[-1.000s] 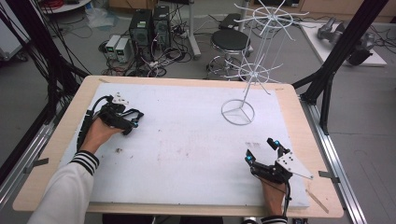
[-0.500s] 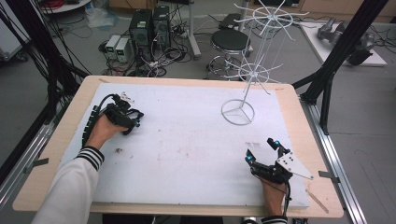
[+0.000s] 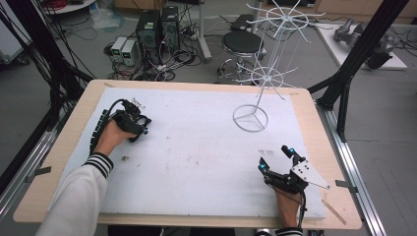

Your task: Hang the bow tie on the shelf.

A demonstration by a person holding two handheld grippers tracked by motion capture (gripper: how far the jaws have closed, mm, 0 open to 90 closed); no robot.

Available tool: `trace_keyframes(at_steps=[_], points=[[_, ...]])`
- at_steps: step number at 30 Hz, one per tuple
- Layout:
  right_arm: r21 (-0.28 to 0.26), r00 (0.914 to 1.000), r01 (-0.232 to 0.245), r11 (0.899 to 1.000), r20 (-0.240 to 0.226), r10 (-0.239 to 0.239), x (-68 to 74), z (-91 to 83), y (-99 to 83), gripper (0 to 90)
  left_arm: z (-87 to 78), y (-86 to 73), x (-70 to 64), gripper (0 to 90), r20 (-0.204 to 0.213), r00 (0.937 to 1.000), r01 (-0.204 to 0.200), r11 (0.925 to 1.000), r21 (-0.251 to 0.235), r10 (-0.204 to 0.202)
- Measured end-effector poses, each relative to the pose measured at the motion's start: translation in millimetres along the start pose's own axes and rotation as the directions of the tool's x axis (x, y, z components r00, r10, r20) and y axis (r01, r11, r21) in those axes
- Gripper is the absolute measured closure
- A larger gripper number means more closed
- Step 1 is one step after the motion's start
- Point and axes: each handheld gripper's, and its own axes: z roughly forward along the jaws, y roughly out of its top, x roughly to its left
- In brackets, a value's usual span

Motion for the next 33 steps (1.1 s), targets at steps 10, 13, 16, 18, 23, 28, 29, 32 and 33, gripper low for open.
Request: trace_keyframes(at_steps=[10,13,16,18,23,28,29,32,33], points=[[-0.001,1.0,0.001,1.0,0.0,-0.001,-0.2,0.0,0.0,9.2,6.0,1.9,-1.1,58.0,0.018,0.9995,0.026,0.9985,0.048,-0.027],[-0.003,1.0,0.002,1.0,0.0,-0.002,-0.4,0.1,0.0,9.2,6.6,4.0,-1.0,60.1,0.011,0.9989,0.044,0.9975,0.055,-0.045],[-0.001,1.0,-0.001,1.0,0.001,0.001,-0.3,0.0,0.0,9.2,6.8,5.7,-1.6,63.7,0.01,0.9984,0.056,0.9971,0.051,-0.056],[-0.004,1.0,-0.001,1.0,0.001,0.001,-0.7,0.2,0.0,9.2,7.4,6.5,-2.1,66.0,0.009,0.9981,0.061,0.9965,0.057,-0.062],[-0.004,1.0,-0.001,1.0,0.001,0.001,-0.7,0.1,0.1,9.2,10.7,6.6,-2.3,67.4,0.003,0.9974,0.071,0.9949,0.072,-0.071],[-0.004,1.0,-0.001,1.0,0.0,0.001,-0.7,0.1,0.0,9.2,11.8,7.0,-1.6,68.2,0.012,0.9964,0.083,0.9939,0.072,-0.084],[-0.004,1.0,0.0,1.0,0.001,0.0,-0.7,0.1,0.1,9.2,11.8,7.1,-1.7,70.2,0.011,0.9962,0.086,0.9938,0.071,-0.087],[-0.005,1.0,0.001,1.0,0.001,-0.001,-0.8,0.1,0.1,9.2,12.0,7.8,-2.1,73.5,0.009,0.9958,0.091,0.9929,0.078,-0.091],[-0.005,1.0,0.001,1.0,0.001,-0.001,-0.8,0.1,0.1,9.2,12.1,7.9,-2.3,73.8,0.009,0.9958,0.09,0.9929,0.078,-0.091]])
